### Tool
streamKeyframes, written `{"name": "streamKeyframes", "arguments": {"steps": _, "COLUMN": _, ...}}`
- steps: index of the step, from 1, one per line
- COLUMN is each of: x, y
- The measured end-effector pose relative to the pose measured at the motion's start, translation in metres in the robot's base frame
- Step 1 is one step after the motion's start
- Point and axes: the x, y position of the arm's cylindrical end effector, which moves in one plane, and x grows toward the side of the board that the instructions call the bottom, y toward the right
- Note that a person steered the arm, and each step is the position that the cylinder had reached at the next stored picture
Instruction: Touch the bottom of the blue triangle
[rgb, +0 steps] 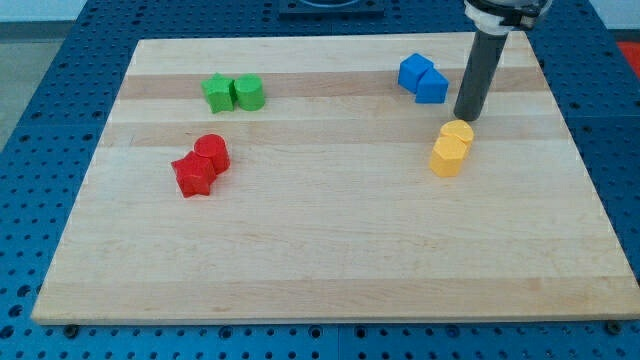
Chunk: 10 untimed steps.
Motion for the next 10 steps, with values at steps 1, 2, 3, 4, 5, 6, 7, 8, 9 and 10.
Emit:
{"name": "streamKeyframes", "arguments": {"steps": 1, "x": 0.025, "y": -0.002}}
{"name": "streamKeyframes", "arguments": {"steps": 2, "x": 0.029, "y": -0.002}}
{"name": "streamKeyframes", "arguments": {"steps": 3, "x": 0.017, "y": -0.002}}
{"name": "streamKeyframes", "arguments": {"steps": 4, "x": -0.003, "y": -0.002}}
{"name": "streamKeyframes", "arguments": {"steps": 5, "x": -0.006, "y": -0.002}}
{"name": "streamKeyframes", "arguments": {"steps": 6, "x": -0.008, "y": -0.004}}
{"name": "streamKeyframes", "arguments": {"steps": 7, "x": -0.008, "y": -0.004}}
{"name": "streamKeyframes", "arguments": {"steps": 8, "x": -0.016, "y": -0.006}}
{"name": "streamKeyframes", "arguments": {"steps": 9, "x": -0.020, "y": -0.017}}
{"name": "streamKeyframes", "arguments": {"steps": 10, "x": -0.020, "y": -0.022}}
